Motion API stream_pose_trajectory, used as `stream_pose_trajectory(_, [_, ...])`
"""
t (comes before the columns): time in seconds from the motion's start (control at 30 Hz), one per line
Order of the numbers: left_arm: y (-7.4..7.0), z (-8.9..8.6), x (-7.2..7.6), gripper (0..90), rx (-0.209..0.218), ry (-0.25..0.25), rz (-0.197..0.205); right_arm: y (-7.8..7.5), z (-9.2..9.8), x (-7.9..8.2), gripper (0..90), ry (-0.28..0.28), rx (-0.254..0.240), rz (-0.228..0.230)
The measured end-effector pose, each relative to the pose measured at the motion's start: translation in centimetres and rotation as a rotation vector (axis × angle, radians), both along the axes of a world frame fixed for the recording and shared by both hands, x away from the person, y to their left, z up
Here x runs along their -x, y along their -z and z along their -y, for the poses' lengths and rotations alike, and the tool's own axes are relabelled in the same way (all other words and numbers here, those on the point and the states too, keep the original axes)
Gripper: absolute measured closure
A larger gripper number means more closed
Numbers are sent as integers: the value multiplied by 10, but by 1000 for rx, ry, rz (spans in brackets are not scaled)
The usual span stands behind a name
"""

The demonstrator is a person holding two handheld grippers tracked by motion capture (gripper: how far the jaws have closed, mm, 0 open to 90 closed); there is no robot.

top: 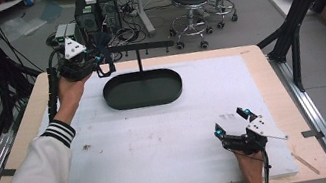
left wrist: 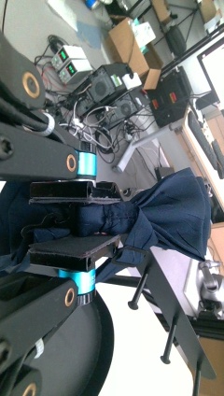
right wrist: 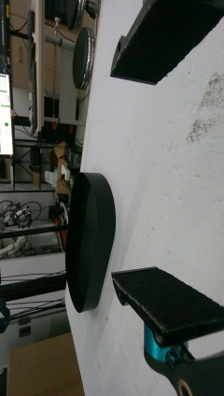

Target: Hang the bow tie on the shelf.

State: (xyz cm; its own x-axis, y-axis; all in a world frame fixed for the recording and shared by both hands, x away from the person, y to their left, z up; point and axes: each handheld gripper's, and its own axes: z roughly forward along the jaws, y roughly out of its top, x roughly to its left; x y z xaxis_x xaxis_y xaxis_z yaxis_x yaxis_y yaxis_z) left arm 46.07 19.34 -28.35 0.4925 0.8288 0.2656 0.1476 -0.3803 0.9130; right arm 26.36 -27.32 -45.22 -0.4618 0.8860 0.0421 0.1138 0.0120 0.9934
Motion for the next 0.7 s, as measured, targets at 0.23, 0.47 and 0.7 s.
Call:
stream_pose_trajectory(0.23, [2, 3, -5, 737, -7, -25, 4, 0, 0, 0, 31, 4, 1, 0])
stream_pose_trajectory(0.47, [6, 6, -12, 740, -3, -46, 14, 0, 0, 0, 30, 7, -4, 3])
stream_pose_trajectory(0.7, [11, 7, -20, 741, 3, -72, 14, 0, 1, -1, 30, 6, -7, 2])
